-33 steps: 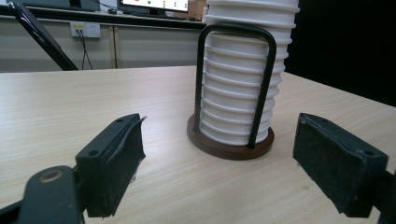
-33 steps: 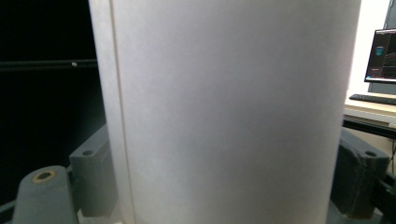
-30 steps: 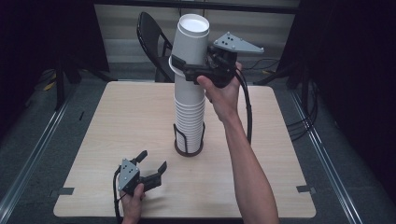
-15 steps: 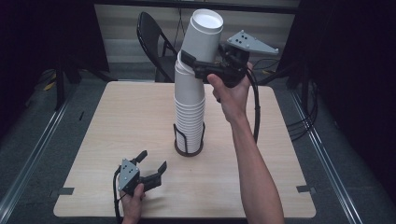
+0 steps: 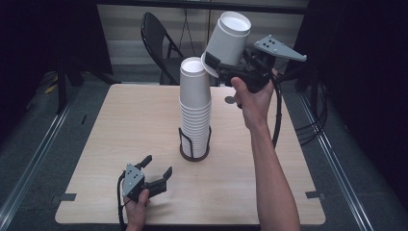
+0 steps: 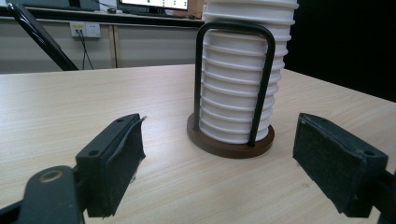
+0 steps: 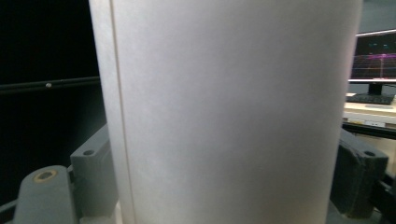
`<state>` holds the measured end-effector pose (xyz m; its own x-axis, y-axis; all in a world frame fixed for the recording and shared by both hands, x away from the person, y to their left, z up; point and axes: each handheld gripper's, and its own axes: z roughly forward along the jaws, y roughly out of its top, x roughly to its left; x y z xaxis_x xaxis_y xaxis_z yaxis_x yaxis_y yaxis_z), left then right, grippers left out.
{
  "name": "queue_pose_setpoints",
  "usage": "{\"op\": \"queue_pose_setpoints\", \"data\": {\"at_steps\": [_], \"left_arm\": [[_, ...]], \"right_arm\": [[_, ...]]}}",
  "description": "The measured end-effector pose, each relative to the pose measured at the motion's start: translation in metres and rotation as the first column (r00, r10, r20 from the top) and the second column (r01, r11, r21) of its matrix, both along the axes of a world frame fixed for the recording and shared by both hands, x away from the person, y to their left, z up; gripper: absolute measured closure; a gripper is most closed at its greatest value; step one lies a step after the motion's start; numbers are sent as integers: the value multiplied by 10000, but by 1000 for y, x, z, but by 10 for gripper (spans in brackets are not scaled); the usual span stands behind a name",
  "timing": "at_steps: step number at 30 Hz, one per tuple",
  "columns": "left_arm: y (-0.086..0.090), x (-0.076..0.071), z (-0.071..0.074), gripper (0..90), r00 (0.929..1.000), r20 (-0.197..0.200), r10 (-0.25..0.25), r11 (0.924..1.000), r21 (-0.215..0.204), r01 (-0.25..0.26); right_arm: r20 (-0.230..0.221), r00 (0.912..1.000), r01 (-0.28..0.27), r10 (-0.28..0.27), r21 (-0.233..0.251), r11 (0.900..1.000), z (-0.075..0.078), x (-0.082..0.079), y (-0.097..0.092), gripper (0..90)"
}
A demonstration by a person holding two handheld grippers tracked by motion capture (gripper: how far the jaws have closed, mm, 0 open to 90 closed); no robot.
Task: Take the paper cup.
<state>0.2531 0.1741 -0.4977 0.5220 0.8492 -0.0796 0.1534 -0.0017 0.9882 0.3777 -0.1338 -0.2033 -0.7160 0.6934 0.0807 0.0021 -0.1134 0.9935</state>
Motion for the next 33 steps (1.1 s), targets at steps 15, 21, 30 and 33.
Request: {"op": "queue_pose_setpoints", "data": {"at_steps": [15,21,30,33], "left_arm": [[0,1,0,157,10000,-74,43,10000,22,-43],[0,2,0,159,9997,-185,137,9999,-50,-137],[-1,1,0,182,9997,-150,178,9998,36,-177],[0,2,1,181,9996,-210,173,9998,44,-172]], "right_arm": [[-490,9967,651,-646,88,9978,-18,-7,-32,146],[-891,9925,845,-837,54,9964,-34,-10,-43,147],[-1548,9850,778,-765,23,9970,-66,-16,-50,149],[-1652,9839,688,-684,-33,9976,-72,-17,-50,149]]}}
